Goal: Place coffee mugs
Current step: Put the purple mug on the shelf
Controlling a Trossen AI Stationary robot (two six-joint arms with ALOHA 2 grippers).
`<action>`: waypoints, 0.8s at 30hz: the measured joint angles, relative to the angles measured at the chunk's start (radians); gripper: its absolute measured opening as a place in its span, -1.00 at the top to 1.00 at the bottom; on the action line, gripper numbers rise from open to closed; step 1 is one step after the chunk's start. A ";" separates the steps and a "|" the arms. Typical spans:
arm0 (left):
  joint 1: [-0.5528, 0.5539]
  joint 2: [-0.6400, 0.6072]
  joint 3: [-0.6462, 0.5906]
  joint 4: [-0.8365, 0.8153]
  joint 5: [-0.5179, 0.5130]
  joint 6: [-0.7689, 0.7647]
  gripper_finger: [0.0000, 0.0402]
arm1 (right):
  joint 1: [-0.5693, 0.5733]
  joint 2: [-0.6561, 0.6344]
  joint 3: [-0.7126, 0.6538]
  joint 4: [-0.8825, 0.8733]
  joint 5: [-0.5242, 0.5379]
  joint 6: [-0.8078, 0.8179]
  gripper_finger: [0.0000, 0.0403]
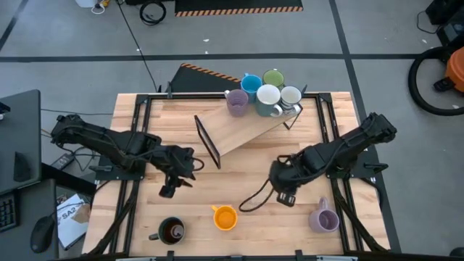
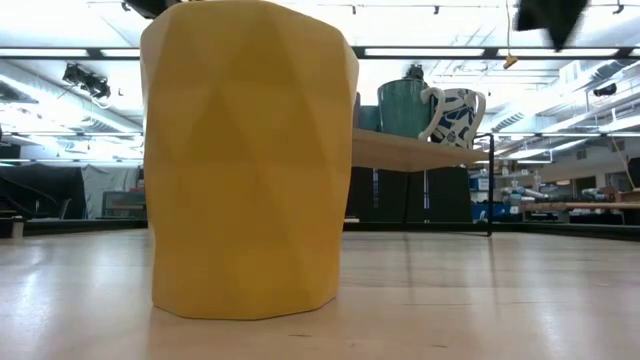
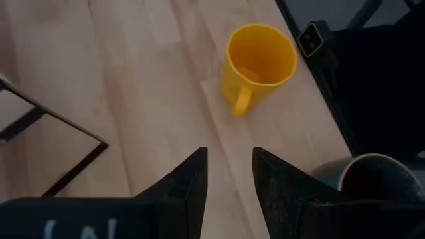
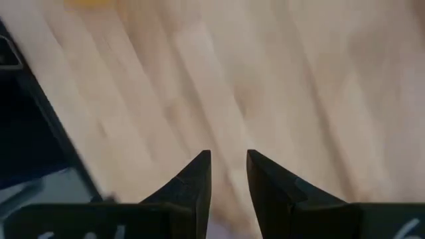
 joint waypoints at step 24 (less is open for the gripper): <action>0.000 0.001 0.000 0.013 -0.164 0.183 0.37 | 0.437 0.002 -0.091 0.128 -0.150 1.055 -0.08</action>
